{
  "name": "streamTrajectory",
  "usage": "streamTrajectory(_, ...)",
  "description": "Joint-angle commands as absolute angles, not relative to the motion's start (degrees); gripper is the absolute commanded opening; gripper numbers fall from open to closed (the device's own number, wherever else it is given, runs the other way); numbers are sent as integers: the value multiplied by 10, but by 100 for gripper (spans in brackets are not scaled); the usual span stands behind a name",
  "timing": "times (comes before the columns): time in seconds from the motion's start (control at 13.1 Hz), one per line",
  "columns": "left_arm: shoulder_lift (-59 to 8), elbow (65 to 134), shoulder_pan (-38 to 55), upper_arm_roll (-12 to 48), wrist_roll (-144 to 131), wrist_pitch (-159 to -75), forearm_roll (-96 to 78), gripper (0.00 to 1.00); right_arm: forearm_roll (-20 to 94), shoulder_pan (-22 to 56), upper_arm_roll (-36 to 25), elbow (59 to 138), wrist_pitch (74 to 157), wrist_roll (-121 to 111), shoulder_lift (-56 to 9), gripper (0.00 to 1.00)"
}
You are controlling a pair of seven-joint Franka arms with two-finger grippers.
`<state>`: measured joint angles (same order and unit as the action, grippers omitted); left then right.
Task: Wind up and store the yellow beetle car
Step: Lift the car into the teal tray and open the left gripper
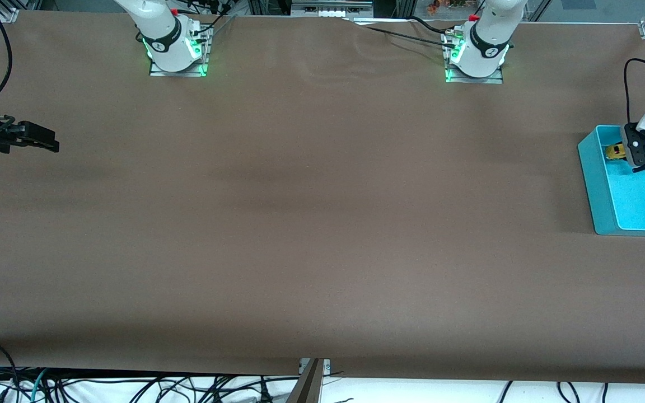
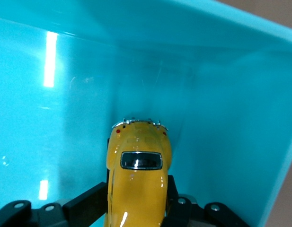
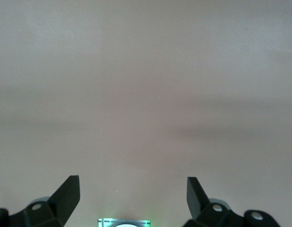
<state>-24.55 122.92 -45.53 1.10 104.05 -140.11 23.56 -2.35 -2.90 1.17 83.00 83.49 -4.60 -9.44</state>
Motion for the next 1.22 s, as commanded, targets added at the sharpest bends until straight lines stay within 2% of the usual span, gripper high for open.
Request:
streamTrajectory(0.0,-252,1217,-462,14,1048,-1402,241,0,-14,-34,13,817,831,-50,-99,100)
streamTrajectory(0.08,-251,1217,-462,14,1047,-1403,236,0,-14,-34,13,817,831,-50,-99,100)
streamTrajectory(0.15,-251,1216,-463,14,1047,-1403,236,15,-14,-34,13,817,831,-50,-99,100)
streamTrajectory(0.23,-251,1216,-466,15,1046,-1403,231,21,-14,-34,13,817,831,-50,-98,100)
streamTrajectory(0.38,-250,1216,-467,16,1049,-1402,214,90,-14,-34,13,817,831,-50,-99,100)
streamTrajectory(0.53,-250,1216,-466,16,1049,-1402,212,95,-14,-34,13,817,831,-50,-99,100)
streamTrajectory(0.69,-246,1216,-466,17,1062,-1402,212,93,-14,-34,13,817,831,-50,-99,100)
streamTrajectory(1.14,-225,1216,-467,18,1068,-1395,211,98,-14,-34,13,817,832,-50,-99,100)
